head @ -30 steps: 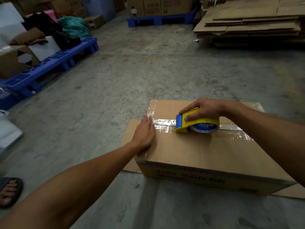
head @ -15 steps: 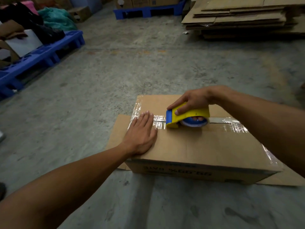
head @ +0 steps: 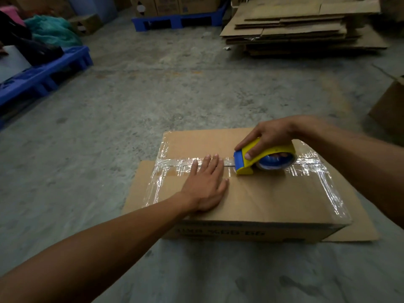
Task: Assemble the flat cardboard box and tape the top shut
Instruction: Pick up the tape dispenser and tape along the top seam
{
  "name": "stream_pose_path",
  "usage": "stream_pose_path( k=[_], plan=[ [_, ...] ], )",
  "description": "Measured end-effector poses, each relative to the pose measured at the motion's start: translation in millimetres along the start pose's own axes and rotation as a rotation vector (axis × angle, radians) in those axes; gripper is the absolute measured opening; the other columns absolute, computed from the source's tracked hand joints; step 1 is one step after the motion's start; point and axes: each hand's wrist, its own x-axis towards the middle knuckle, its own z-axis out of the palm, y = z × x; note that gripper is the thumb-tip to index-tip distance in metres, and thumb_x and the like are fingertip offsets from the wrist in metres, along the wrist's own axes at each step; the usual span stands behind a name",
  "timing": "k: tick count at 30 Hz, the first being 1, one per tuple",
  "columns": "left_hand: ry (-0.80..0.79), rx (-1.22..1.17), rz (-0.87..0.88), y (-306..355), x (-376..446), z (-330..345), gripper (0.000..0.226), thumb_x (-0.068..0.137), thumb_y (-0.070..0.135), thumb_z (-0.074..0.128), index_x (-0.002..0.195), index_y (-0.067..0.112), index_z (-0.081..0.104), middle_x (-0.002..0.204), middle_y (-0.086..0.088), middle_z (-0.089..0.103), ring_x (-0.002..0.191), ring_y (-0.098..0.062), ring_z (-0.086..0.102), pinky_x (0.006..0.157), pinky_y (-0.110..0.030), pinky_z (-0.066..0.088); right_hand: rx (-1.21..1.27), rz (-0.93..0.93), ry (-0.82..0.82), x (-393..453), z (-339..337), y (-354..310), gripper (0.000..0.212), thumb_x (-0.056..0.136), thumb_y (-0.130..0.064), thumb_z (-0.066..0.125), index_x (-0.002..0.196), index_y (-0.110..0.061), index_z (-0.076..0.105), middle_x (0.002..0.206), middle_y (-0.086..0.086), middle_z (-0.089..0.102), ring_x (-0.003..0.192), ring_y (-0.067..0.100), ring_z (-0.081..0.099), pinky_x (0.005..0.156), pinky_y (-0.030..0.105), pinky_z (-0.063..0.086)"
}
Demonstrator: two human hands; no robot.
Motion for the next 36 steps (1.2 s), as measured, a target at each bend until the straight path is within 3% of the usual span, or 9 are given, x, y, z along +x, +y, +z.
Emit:
stream_pose_path(
  k=[3,7,11,14,16,20,24,29,36],
  plan=[
    [0.034,-0.006,-0.043,6,5,8,0.069,0.098,0.053,0.014,0.155,0.018,-0.001,0.164,0.001,-0.007,0.149,-0.017,-0.012,0.119,-0.044,-0.009,0.045,-0.001,-0.022,0,2,-2,0.051,0.071,-0.065,0.070,0.120,-0.062,0.056,0.133,-0.009,0.053,0.113,0.018,0.054,0.101,0.038,0.046],
    [0.048,0.009,-0.030,-1,2,12,0.071,0.095,0.057,0.011,0.155,0.021,-0.002,0.163,0.004,-0.007,0.149,-0.014,-0.011,0.120,-0.042,-0.007,0.122,-0.015,-0.007,0,2,-2,0.043,0.080,-0.051,0.071,0.121,-0.054,0.059,0.094,-0.011,0.061,0.067,0.001,0.066,0.059,0.015,0.054],
    [0.044,0.012,-0.019,-2,2,11,0.071,0.095,0.058,0.010,0.155,0.023,-0.003,0.163,0.006,-0.008,0.149,-0.012,-0.012,0.121,-0.042,-0.005,0.299,0.039,-0.098,4,4,5,0.045,0.081,-0.038,0.076,0.122,-0.051,0.061,0.082,0.010,0.074,0.065,0.026,0.069,0.056,0.030,0.059],
    [0.057,0.015,-0.019,-3,0,12,0.071,0.095,0.059,0.010,0.155,0.024,-0.003,0.163,0.007,-0.008,0.149,-0.012,-0.012,0.121,-0.042,-0.003,0.359,0.007,-0.118,-3,2,11,0.048,0.087,-0.026,0.072,0.129,-0.044,0.058,0.058,0.007,0.068,0.048,0.022,0.062,0.048,0.028,0.055],
    [0.061,0.020,-0.013,-5,-1,12,0.071,0.094,0.060,0.009,0.155,0.026,-0.004,0.163,0.008,-0.009,0.149,-0.011,-0.012,0.121,-0.042,-0.002,0.354,0.003,-0.116,-12,0,27,0.049,0.087,-0.025,0.071,0.130,-0.045,0.058,0.056,0.001,0.069,0.048,0.019,0.062,0.048,0.027,0.055],
    [0.062,0.023,0.004,-12,-6,8,0.072,0.093,0.062,0.006,0.154,0.027,-0.006,0.162,0.009,-0.010,0.148,-0.009,-0.014,0.121,-0.042,-0.003,0.358,0.106,-0.122,-41,0,75,0.051,0.085,-0.028,0.073,0.129,-0.049,0.058,0.082,0.020,0.070,0.051,0.022,0.060,0.050,0.029,0.055],
    [0.002,0.061,-0.035,-1,0,-2,0.074,0.093,0.060,0.007,0.154,0.020,-0.008,0.162,0.002,-0.014,0.148,-0.015,-0.016,0.119,-0.047,-0.009,0.281,0.109,-0.072,-45,-1,75,0.046,0.083,-0.032,0.074,0.123,-0.052,0.061,0.062,-0.006,0.070,0.049,0.019,0.062,0.049,0.028,0.055],
    [-0.031,-0.014,0.045,70,32,0,0.080,0.095,0.061,0.018,0.155,0.014,-0.004,0.163,-0.003,-0.012,0.149,-0.018,-0.014,0.119,-0.049,-0.008,0.164,0.102,-0.095,-29,-9,64,0.044,0.079,-0.042,0.077,0.119,-0.053,0.063,0.077,0.010,0.072,0.056,0.022,0.067,0.064,0.032,0.060],
    [0.050,-0.027,-0.011,100,39,23,0.082,0.091,0.065,0.009,0.155,0.014,-0.005,0.162,-0.003,-0.014,0.148,-0.016,-0.018,0.119,-0.044,-0.009,0.262,0.121,-0.152,-29,-12,69,0.051,0.084,-0.030,0.074,0.131,-0.042,0.058,0.056,0.004,0.068,0.042,0.017,0.060,0.046,0.024,0.053]
  ],
)
